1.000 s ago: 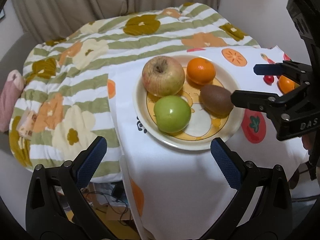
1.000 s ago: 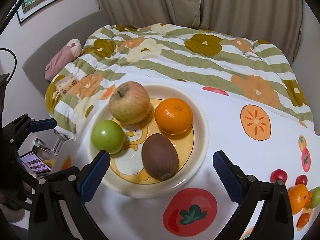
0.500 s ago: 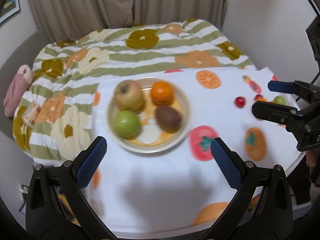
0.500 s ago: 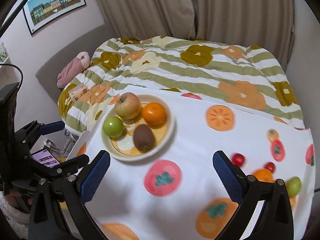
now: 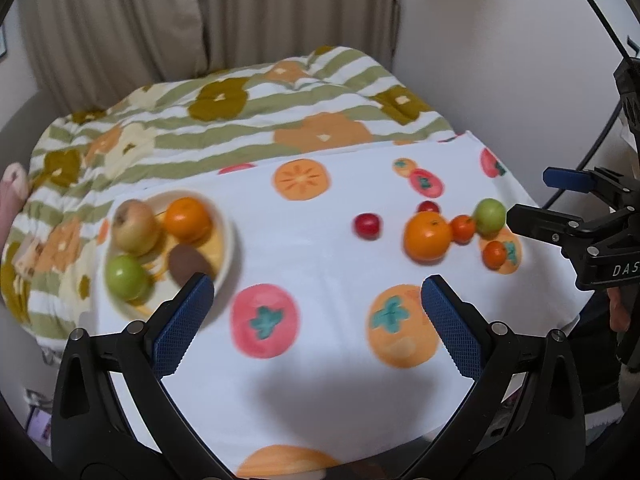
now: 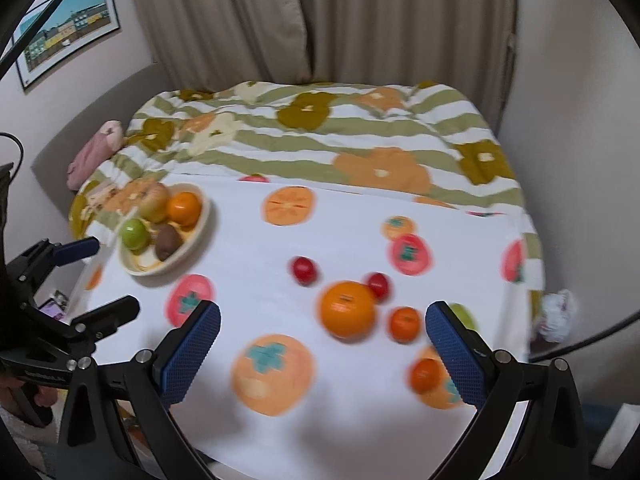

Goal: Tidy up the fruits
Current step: 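Withdraw both open tools from the bowl toward the loose fruit, then grasp the large orange with the left tool while the right tool grasps the green apple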

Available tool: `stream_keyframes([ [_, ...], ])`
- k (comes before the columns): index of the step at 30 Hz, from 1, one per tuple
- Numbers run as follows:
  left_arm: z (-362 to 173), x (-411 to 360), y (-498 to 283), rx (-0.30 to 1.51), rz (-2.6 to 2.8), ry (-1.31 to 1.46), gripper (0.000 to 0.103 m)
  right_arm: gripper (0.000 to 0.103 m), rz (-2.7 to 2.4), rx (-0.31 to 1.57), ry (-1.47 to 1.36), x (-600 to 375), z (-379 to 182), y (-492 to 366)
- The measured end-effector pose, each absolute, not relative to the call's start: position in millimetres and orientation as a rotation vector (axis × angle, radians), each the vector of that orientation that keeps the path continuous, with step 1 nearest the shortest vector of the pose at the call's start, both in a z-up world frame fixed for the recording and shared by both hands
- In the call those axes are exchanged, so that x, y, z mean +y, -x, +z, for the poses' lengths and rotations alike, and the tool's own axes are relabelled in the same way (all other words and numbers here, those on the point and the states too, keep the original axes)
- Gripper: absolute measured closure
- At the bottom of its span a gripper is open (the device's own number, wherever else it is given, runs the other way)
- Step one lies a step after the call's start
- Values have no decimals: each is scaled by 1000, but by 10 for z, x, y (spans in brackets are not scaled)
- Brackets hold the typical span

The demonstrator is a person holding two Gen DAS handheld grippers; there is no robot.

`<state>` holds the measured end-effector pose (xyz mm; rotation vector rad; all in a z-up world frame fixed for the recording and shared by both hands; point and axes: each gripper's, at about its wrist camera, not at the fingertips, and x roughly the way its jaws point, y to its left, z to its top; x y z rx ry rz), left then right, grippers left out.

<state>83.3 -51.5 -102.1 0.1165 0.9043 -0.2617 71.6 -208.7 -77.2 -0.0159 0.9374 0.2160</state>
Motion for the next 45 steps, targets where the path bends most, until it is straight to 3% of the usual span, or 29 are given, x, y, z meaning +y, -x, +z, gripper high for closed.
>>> stream_keyframes([
  [13, -1379, -1396, -1018, 911, -351, -171, 0, 0, 135, 969, 12, -2966, -1025, -726],
  [26, -1891, -1917, -1342, 907, -393, -284, 0, 1, 157, 995, 62, -3169, -1455, -974],
  [33, -2117, -2048, -1484, 938, -415, -303, 3, 19, 183, 1031, 169, -3070, -1729, -1126],
  [40, -2234, -2149, -1520, 956, -430, -329, 13, 21, 220, 1045, 193, -3037, -1858, -1162],
  [45, -2294, -2172, -1553, 972, -428, -333, 20, 28, 232, 1070, 186, -3037, -1939, -1192],
])
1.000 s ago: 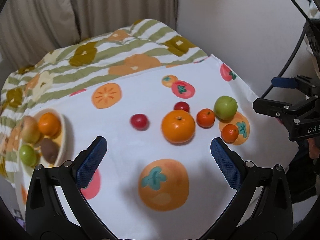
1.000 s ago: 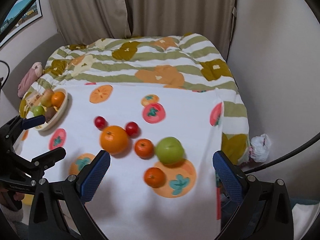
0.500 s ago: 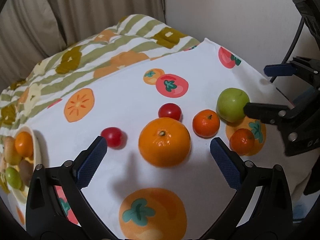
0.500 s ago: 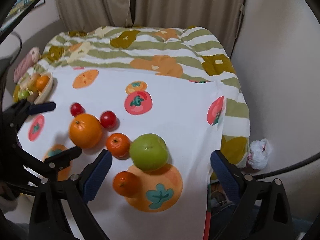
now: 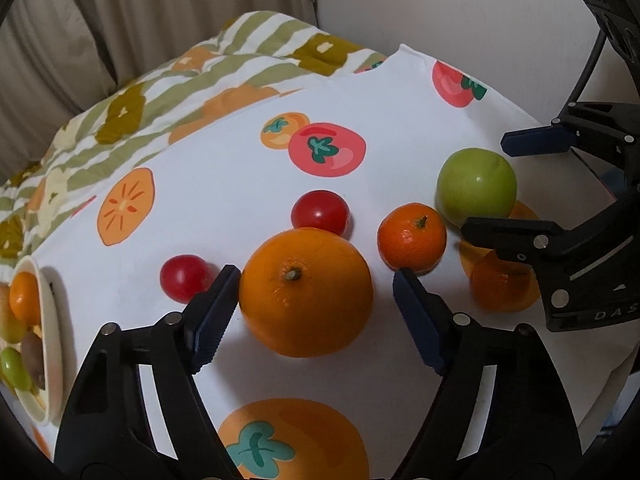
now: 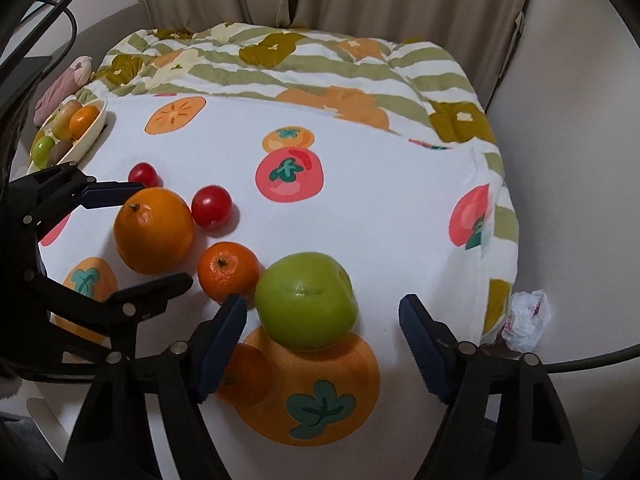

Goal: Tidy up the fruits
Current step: 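Grasp the large orange with the left tool while the right tool grasps the green apple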

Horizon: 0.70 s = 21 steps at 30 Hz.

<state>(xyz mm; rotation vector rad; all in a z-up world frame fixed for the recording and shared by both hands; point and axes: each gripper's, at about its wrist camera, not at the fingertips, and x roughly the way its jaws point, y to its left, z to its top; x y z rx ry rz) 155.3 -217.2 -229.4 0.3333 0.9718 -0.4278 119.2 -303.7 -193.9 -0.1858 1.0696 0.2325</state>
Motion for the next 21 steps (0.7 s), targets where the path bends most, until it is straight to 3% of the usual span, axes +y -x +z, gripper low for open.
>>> stream_keyframes([
  [4, -2342, -2163, -1576, 972, -402, -340, 35, 31, 260, 1077, 184, -3042, -1974, -1198],
  [9, -2341, -2097, -1597, 980, -418, -300, 36, 39, 284, 1103, 180, -3037, -2047, -1240],
  [21, -2328, -1968, -1504, 1006, -414, -269, 36, 40, 278, 1118, 209, -3012, -2101, -1298],
])
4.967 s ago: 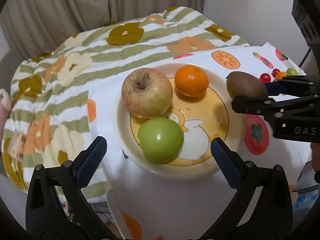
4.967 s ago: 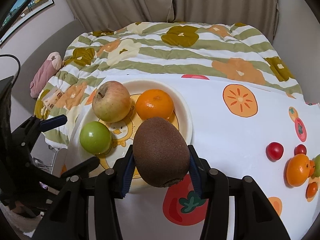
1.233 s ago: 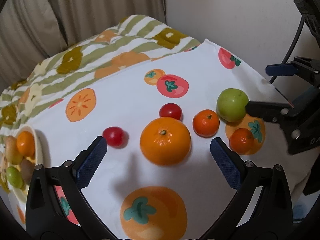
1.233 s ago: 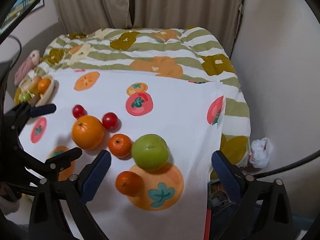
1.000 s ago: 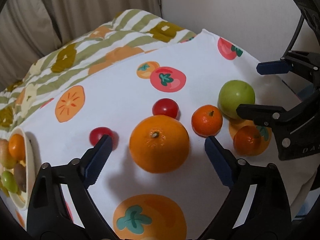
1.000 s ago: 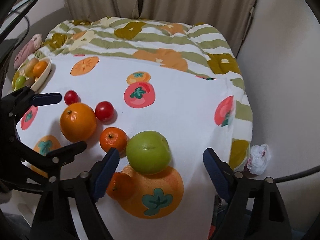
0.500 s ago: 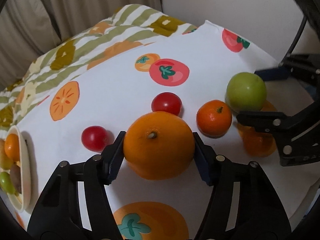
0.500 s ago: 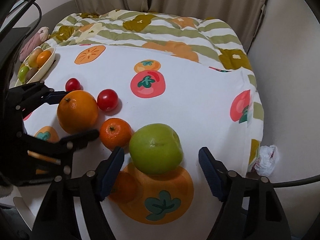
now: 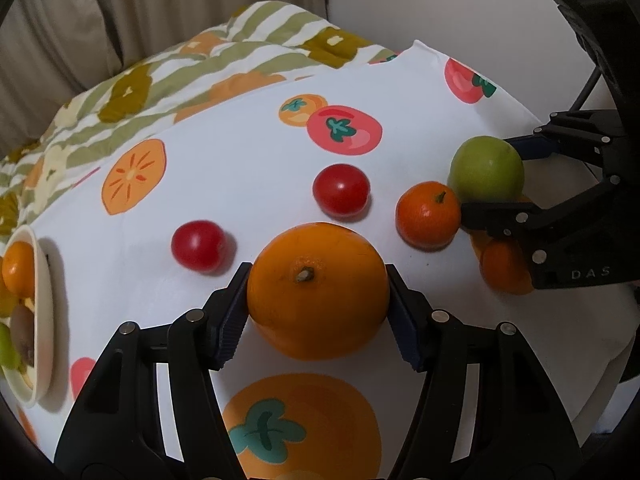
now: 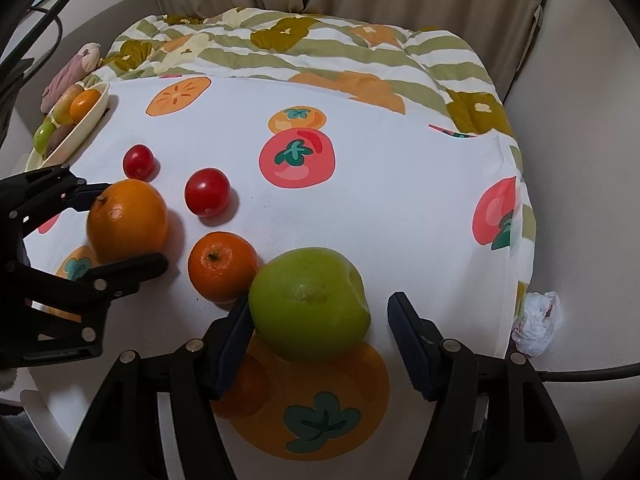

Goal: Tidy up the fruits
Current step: 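Grasp the large orange with the left tool while the right tool grasps the green apple, then carry the large orange and green apple with both tools over the bowl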

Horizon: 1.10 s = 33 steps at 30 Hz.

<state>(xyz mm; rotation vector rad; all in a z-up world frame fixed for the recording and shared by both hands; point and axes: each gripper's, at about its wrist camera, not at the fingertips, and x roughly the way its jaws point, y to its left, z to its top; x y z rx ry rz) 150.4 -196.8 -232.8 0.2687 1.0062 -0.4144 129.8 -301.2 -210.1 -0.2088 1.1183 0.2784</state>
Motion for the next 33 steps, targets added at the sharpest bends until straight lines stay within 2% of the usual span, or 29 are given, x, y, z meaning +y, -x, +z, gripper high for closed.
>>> stream_keyframes([
  [3, -2327, -1941, -1481, 1009, -408, -273, 36, 40, 274, 1123, 211, -3007, -2122, -1312],
  [5, -2331, -1917, -1461, 1011, -404, -275, 36, 43, 275, 1119, 208, -3004, -2116, -1318],
  [8, -2332, -1884, -1428, 1013, -398, -268, 36, 54, 276, 1108, 209, -3002, -2097, -1319],
  [22, -2081, -1647, -1311, 992, -348, -230, 36, 55, 283, 1042, 197, -2873, -1836, -1248],
  [33, -1668, -1173, -1191, 938, -274, -185, 36, 55, 358, 964, 148, -2388, -1345, -1152],
])
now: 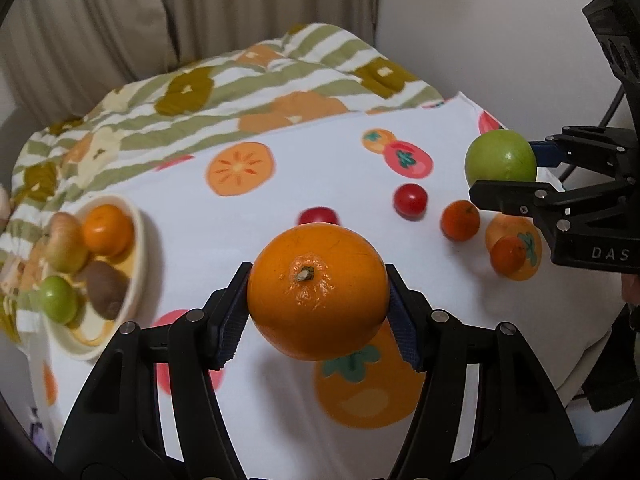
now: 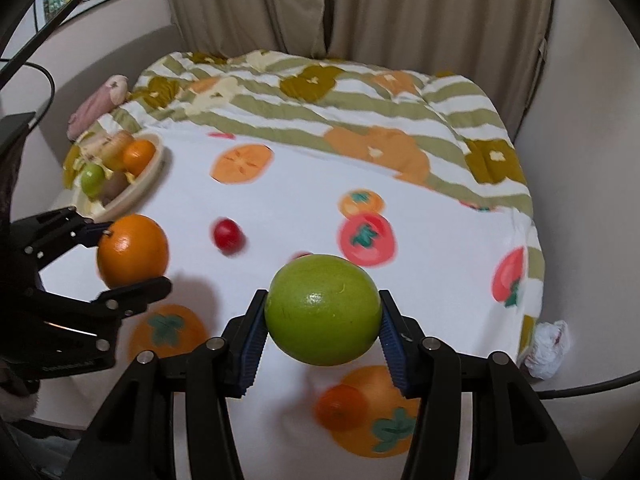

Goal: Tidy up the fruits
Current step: 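Carry the large orange and green apple with both tools over the bowl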

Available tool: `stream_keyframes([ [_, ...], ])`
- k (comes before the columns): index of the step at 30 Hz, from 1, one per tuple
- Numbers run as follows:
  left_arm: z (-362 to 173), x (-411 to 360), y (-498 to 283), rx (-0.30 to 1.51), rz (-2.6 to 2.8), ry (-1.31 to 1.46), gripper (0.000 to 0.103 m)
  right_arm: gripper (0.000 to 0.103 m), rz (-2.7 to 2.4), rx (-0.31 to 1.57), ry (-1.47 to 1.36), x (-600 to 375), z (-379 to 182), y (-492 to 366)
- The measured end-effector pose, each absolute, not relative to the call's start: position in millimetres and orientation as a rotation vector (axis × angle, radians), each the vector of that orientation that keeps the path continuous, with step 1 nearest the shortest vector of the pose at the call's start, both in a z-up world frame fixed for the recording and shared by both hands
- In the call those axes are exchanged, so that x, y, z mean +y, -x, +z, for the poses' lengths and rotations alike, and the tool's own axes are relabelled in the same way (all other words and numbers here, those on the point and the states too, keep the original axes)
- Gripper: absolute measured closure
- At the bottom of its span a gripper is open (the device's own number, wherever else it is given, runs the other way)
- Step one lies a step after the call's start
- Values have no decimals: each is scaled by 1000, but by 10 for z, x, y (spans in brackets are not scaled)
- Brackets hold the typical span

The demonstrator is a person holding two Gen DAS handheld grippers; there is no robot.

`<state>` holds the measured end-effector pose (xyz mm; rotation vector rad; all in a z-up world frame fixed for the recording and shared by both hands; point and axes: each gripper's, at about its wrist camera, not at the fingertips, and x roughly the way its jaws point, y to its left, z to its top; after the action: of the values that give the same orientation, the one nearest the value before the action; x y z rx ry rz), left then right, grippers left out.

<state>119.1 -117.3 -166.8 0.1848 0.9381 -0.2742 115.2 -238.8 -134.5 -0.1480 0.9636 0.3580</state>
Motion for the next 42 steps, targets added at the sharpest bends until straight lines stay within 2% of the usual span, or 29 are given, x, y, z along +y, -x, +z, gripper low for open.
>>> stream_keyframes([
  [10, -1379, -464, -1044, 909, -194, -153, 36, 55, 452, 931, 156, -1624, -1076, -1103],
  [19, -1347, 298, -1068, 913, -125, -131, 36, 55, 523, 917, 148, -888, -1046, -1143],
  [32, -1732, 1071, -1367, 967, -126, -138, 36, 55, 521, 956, 114, -91, -1259, -1322],
  [42, -1937, 1054, -1578, 950, -189, -272, 36, 55, 450, 989, 70, 59, -1404, -1447],
])
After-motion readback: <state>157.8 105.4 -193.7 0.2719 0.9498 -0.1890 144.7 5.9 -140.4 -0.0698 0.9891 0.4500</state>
